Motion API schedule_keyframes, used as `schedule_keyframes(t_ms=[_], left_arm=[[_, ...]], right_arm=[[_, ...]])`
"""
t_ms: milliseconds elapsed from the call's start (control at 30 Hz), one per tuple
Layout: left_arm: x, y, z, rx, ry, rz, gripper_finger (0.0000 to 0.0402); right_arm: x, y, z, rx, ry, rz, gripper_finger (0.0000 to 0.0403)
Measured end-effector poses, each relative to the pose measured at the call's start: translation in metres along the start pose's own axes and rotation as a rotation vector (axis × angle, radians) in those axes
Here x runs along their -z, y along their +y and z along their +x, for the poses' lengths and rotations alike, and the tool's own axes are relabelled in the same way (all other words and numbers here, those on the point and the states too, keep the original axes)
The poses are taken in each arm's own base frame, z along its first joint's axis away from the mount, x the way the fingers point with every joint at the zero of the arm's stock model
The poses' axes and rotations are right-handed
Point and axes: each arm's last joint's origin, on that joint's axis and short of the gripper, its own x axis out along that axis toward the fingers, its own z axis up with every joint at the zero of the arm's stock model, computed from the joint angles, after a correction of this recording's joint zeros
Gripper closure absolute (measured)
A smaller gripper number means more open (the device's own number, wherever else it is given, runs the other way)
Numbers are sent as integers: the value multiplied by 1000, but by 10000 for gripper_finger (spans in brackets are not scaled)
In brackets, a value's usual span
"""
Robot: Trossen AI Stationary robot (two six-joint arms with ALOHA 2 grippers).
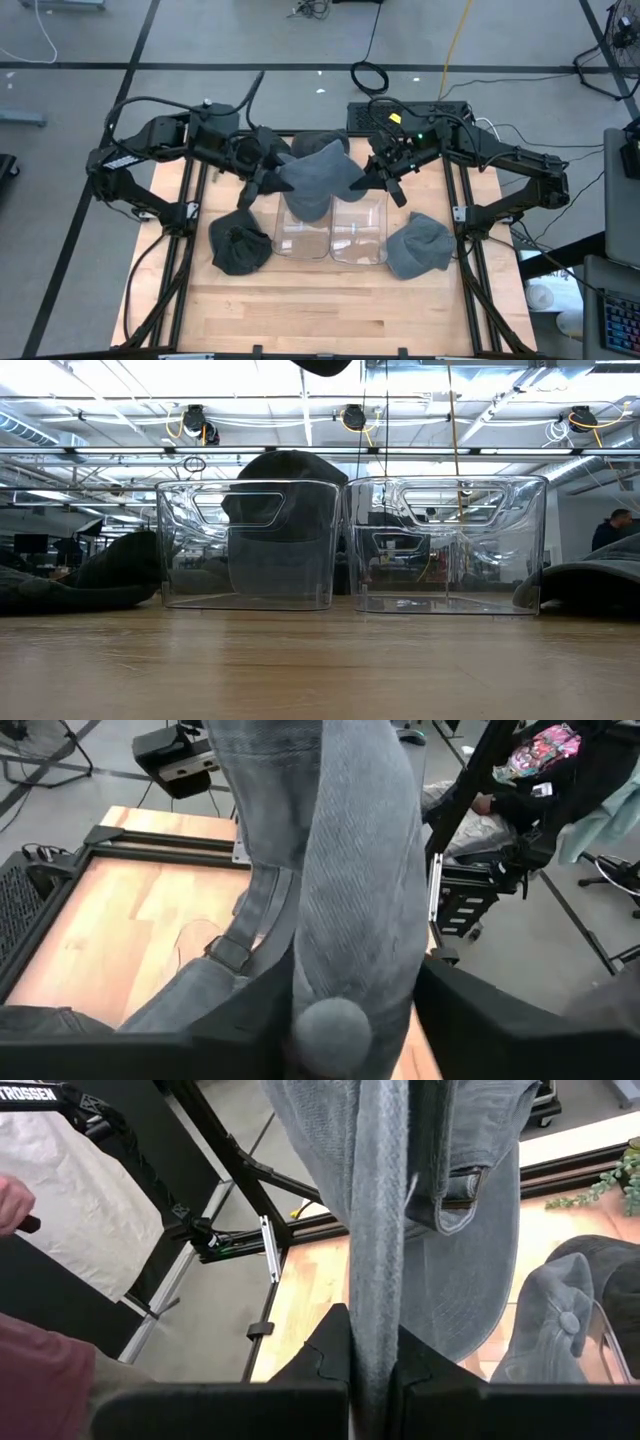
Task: Pick & Place hat
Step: Put the bottom gray cap into the left transparent bin
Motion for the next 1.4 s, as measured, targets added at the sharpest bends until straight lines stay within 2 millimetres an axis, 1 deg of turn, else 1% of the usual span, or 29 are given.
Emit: schedule_keyframes(t_ms=[133,200,233,400,533,700,900,1000,1133,1167,1233,1300,1400], left_arm=[[0,0,1,12,3,-3,306],[0,-2,0,55,7,9,352],[0,-2,0,73,8,22,370],[-1,-2,0,80,-7,46,371],[-4,-3,0,83,-34,78,371],[-3,-3,-1,78,-33,99,371],[-4,1,3,61,-34,96,371],[-4,4,12,49,-22,102,371],[-1,8,29,49,26,102,371],[0,8,31,47,36,108,371],[4,10,33,28,74,147,371],[5,11,41,8,90,211,371],[15,13,46,-27,197,258,371]], right_arm=[[0,0,0,-1,1,-1,403],[0,0,0,-2,1,-2,403],[0,0,0,-1,1,-2,401],[1,-2,-1,6,7,6,380],[0,-4,-6,23,5,16,357],[4,-4,-21,55,27,39,322],[13,3,-48,88,66,26,291],[13,9,-62,95,36,2,287],[13,17,-79,105,-19,-43,291],[13,19,-84,107,-32,-52,292],[13,23,-91,108,-61,-71,294],[13,28,-98,107,-81,-83,296],[14,34,-106,102,-113,-104,296]])
